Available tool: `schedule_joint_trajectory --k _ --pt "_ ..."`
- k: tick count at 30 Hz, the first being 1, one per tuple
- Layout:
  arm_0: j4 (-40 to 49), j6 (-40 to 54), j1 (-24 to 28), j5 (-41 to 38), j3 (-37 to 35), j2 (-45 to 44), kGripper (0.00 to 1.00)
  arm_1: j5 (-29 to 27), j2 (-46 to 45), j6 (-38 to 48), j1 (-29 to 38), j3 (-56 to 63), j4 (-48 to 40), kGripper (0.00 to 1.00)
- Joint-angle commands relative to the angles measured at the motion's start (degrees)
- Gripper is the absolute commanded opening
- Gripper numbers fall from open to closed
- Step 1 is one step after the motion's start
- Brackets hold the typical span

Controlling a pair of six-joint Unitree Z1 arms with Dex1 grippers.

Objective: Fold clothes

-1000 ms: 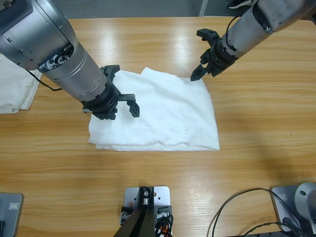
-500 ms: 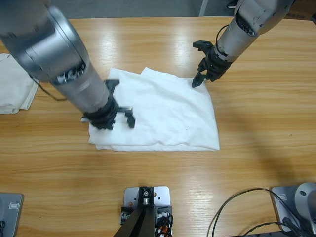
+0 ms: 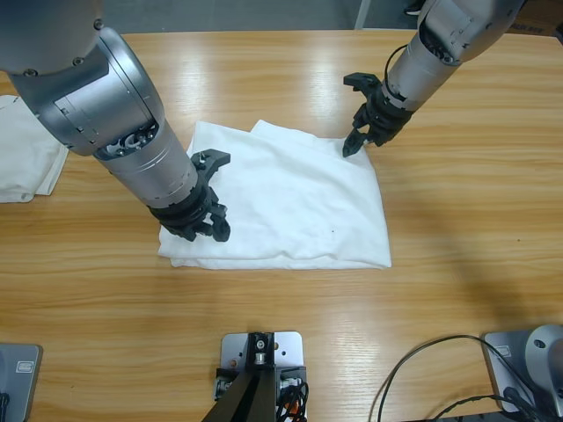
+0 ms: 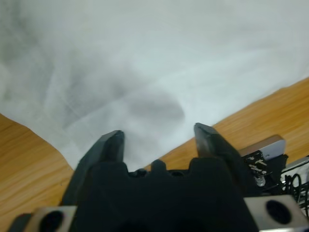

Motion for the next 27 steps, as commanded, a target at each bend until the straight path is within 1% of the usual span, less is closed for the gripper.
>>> schedule_joint_trajectory --k 1,7,12,16,20,22,23,24,25,26,27 --pt "3.6 -1.5 -0.6 5.0 1.3 2.5 0.000 -0.3 -0.8 0.0 -0.2 2.3 0.3 0.651" --pt "4.1 -2.0 -0.7 3.6 2.5 3.5 0.000 -0.3 0.0 0.2 -0.4 2.2 0.3 0.651" --pt "3.8 -3.0 -1.9 2.9 3.7 5.8 0.000 -0.4 0.1 0.2 -0.8 2.0 0.2 0.651" --pt "2.9 -3.0 -1.9 2.3 3.8 7.7 0.000 -0.4 0.1 0.2 -1.0 2.1 0.2 0.651" --pt "2.7 -3.2 -1.9 2.2 3.9 7.8 0.000 -0.4 0.6 0.2 -1.2 1.3 0.3 0.652" --pt "2.8 -3.2 -1.9 2.2 3.9 7.8 0.000 -0.2 1.3 0.2 -1.3 0.6 0.3 0.668" --pt "2.7 -3.2 -1.9 2.0 3.9 7.9 0.000 0.0 1.7 0.2 -1.2 0.4 0.3 0.705" --pt "2.7 -3.2 -1.9 2.0 3.8 7.9 0.000 0.3 1.9 0.1 -1.2 0.3 0.4 0.700" --pt "2.7 -3.2 -1.9 2.0 3.8 7.9 0.000 0.3 2.3 -0.2 -1.0 0.3 0.7 0.550" --pt "2.7 -3.2 -1.9 2.0 3.8 7.9 0.000 0.0 2.7 -0.7 -0.8 0.3 1.1 0.254" --pt "2.8 -3.2 -1.9 2.0 3.7 7.9 0.000 -0.2 2.8 -1.0 -0.7 0.5 1.3 0.189"
